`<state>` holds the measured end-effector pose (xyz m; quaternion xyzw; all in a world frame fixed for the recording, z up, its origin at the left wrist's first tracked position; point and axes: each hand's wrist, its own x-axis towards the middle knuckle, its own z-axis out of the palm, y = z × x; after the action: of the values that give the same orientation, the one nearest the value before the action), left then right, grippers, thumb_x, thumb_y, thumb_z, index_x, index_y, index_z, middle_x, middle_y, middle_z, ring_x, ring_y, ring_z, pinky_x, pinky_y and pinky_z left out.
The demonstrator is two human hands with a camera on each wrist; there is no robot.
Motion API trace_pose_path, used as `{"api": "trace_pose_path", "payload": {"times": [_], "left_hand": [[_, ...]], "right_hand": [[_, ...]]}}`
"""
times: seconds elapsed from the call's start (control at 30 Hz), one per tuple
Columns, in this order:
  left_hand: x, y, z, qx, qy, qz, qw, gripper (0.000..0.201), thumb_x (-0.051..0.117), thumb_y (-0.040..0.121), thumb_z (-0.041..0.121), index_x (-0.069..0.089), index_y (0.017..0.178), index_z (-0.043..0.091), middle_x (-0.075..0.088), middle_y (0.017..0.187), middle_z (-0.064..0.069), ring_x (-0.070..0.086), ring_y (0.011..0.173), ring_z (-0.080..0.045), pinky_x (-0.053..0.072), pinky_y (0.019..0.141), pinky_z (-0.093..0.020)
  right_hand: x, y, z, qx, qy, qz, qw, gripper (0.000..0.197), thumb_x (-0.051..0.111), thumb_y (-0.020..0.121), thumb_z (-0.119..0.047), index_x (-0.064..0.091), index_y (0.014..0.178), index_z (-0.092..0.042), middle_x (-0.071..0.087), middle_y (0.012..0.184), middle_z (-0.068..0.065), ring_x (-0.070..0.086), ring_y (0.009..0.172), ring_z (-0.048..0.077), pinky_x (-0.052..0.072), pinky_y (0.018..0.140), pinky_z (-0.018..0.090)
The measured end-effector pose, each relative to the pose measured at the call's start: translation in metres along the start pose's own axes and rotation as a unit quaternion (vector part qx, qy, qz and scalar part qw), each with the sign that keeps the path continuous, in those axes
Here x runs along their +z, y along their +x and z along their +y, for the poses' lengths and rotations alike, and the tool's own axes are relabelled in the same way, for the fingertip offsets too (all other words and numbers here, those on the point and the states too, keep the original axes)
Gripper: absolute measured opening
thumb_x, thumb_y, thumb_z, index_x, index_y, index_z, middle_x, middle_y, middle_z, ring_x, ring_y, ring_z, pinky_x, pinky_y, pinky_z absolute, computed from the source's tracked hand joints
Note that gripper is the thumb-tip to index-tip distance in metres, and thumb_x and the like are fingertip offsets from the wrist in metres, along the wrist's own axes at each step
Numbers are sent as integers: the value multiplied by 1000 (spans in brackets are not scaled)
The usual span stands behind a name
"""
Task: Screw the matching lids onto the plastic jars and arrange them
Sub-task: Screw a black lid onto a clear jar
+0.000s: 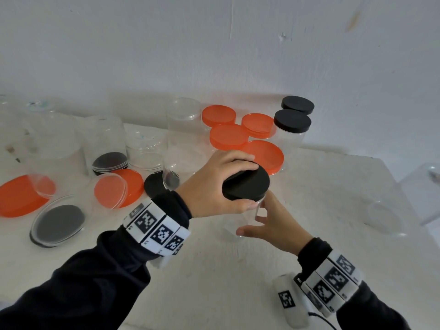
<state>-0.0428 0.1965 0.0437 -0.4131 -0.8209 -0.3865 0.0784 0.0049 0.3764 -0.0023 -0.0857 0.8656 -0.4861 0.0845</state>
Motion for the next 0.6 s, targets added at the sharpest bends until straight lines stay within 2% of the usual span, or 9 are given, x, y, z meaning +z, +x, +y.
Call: {"api": "trace_pose_path", "payload": {"times": [0.07, 0.17, 0.2, 0.27, 0.33, 0.4, 0.43, 0.5, 0.6], "left_hand": [[0, -3, -2, -14, -39, -4, 999, 91, 70, 62, 61, 37, 136, 20, 34, 141, 4, 30, 131, -9, 29, 107, -20], [0, -14, -9, -87, -167, -9, 982, 120, 72, 51, 68, 10, 144, 24, 16, 149, 7, 20, 136, -1, 24, 108, -13], [1, -19, -12, -118, -206, -17, 971, 127, 75, 48, 67, 3, 144, 26, 12, 150, 10, 18, 137, 1, 22, 109, -15], [5, -25, -15, -165, -241, -38, 956, 134, 83, 45, 56, -4, 144, 32, 12, 150, 11, 18, 138, -2, 22, 114, -29], [10, -27, -17, -191, -224, -42, 955, 132, 82, 46, 49, -4, 144, 31, 10, 149, 12, 19, 138, -5, 22, 115, -34], [15, -25, -17, -197, -209, -35, 957, 127, 79, 46, 50, 0, 143, 29, 14, 149, 8, 21, 136, -6, 24, 114, -30], [16, -24, -18, -194, -214, -33, 957, 124, 79, 46, 51, 3, 142, 29, 20, 147, 5, 24, 135, -5, 26, 112, -27], [18, -22, -19, -197, -229, -35, 952, 117, 79, 45, 49, 11, 138, 29, 32, 140, 7, 32, 129, 3, 31, 104, -14], [17, -20, -20, -206, -227, -51, 950, 107, 83, 47, 43, 24, 135, 28, 44, 126, 19, 39, 118, 11, 34, 93, -5]], "right_hand": [[-11, -2, -11, -10, -23, -36, 999, 98, 84, 55, -39, 17, 127, -42, 30, 137, -10, 38, 121, 6, 40, 101, 27], [-39, -6, -45, -36, -14, -19, 999, 101, 77, 47, -47, 17, 129, -40, 27, 141, -13, 34, 124, 0, 37, 101, 28], [-48, -6, -59, -49, -28, -13, 998, 102, 75, 47, -49, 19, 132, -38, 27, 142, -14, 35, 125, 0, 37, 101, 28], [-59, -5, -87, -66, -82, -32, 994, 103, 72, 50, -54, 22, 138, -34, 27, 143, -16, 35, 127, 1, 36, 102, 26], [-60, -1, -111, -72, -175, -80, 979, 103, 72, 58, -55, 19, 143, -34, 27, 142, -17, 34, 126, 2, 34, 102, 24], [-53, 6, -127, -83, -301, -122, 942, 100, 72, 66, -56, 15, 145, -34, 29, 141, -13, 33, 126, 8, 34, 103, 27], [-49, 10, -132, -86, -354, -134, 922, 99, 71, 68, -56, 12, 146, -34, 29, 142, -9, 34, 127, 12, 35, 104, 31], [-42, 18, -137, -79, -426, -154, 888, 96, 68, 73, -56, 10, 146, -34, 31, 142, -2, 37, 125, 19, 39, 101, 37], [-37, 27, -141, -48, -486, -196, 850, 85, 66, 78, -50, 16, 145, -34, 37, 132, 1, 46, 113, 21, 45, 89, 30]]}}
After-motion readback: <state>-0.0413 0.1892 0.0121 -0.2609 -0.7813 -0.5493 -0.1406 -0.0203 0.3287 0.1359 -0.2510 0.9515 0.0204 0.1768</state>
